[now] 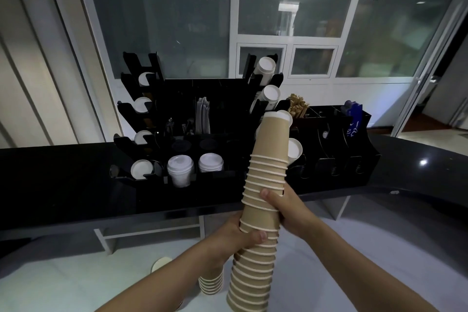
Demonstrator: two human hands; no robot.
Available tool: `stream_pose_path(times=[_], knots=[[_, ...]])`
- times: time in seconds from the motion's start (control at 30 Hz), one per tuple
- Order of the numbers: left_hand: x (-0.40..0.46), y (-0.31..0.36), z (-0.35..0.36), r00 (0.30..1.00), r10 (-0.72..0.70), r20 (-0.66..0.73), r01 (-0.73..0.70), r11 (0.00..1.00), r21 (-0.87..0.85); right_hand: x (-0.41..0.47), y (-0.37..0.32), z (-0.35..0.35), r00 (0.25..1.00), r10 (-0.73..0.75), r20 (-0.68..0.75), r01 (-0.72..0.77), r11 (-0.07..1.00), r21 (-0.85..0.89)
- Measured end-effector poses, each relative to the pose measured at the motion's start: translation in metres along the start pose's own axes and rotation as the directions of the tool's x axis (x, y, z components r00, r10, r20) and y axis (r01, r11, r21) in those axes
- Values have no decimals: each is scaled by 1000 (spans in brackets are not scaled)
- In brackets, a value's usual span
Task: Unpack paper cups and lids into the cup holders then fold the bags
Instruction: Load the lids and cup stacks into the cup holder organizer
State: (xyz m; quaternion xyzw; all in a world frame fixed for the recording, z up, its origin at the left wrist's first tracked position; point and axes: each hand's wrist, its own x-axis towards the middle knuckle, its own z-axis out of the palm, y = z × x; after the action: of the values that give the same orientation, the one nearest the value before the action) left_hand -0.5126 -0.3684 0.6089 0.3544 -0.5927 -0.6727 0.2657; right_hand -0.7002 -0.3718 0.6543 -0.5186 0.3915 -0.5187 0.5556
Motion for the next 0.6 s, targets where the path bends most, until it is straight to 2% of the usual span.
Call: stream_pose_path(times=[0.13, 0.23, 0.47, 0.6], knots=[[5, -12, -1, 992, 35, -120, -22, 994, 107, 8, -22, -14, 998, -70, -6, 68, 985, -159], [12, -27, 0, 990, 10, -138, 15, 984, 176, 10, -30, -23, 995, -93, -24, 84, 966, -243], [31, -59, 12, 979, -22, -203, 95, 929, 358, 11, -39, -47, 989, -117, -86, 87, 953, -290], [34, -73, 26, 975, -42, -219, 120, 925, 360, 7, -35, -56, 991, -103, -83, 70, 941, -331]])
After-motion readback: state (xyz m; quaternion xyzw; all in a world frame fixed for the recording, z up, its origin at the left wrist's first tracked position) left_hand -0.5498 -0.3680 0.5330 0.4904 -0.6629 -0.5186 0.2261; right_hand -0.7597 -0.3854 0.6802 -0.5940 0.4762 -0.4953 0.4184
